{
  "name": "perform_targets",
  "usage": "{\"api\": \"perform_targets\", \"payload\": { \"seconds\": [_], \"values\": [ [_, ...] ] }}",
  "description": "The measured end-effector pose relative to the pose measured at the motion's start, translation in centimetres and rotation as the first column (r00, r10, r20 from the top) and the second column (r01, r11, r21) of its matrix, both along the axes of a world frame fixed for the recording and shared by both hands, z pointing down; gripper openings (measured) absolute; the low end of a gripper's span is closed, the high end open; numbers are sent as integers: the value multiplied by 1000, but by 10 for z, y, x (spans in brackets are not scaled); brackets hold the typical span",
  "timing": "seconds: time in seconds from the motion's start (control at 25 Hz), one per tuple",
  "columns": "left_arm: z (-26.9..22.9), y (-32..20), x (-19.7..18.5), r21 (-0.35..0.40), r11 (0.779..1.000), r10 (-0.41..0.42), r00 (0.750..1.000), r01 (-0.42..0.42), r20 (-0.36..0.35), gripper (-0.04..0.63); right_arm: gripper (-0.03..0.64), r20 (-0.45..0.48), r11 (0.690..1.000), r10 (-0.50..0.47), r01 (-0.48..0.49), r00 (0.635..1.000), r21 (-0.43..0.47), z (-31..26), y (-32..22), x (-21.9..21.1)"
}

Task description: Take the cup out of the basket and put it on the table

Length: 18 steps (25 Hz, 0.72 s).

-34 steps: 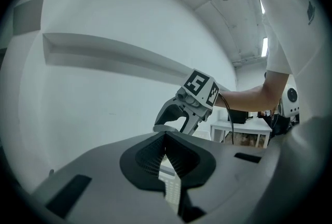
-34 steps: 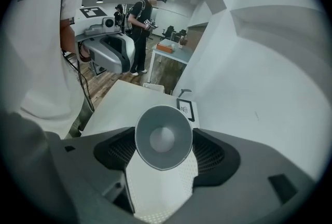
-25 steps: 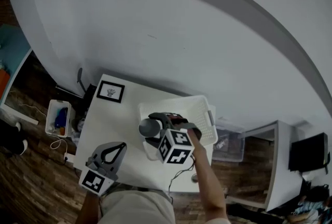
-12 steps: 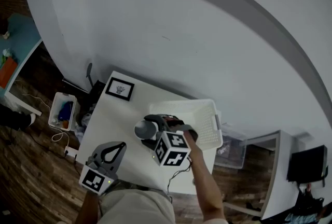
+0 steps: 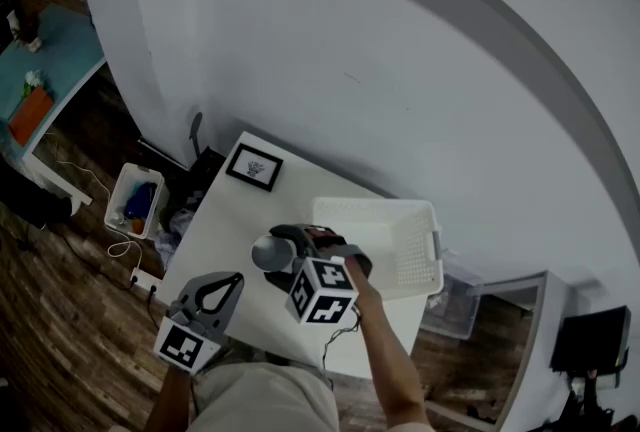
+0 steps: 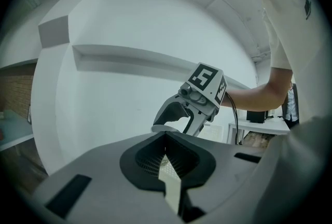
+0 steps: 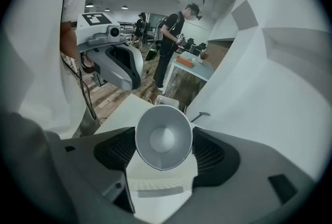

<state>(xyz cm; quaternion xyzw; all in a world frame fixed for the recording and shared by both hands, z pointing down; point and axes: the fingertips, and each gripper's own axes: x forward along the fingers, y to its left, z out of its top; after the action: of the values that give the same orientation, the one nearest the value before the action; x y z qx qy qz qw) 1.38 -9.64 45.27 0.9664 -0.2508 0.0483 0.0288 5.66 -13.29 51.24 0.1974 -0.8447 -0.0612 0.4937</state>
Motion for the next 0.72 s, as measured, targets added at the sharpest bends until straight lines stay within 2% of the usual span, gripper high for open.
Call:
{"api": "perform_targets", "payload": {
  "seconds": [0.44,0.72],
  "values": [
    [19,0,-38,-26,992,-119,993,119,7,0,342,31,996,-77,78,997,-35,32,5,-48],
    [39,1,-55,0,988,-153,985,154,75,0,342,30,991,-106,108,994,-84,62,9,-70]
  ]
}}
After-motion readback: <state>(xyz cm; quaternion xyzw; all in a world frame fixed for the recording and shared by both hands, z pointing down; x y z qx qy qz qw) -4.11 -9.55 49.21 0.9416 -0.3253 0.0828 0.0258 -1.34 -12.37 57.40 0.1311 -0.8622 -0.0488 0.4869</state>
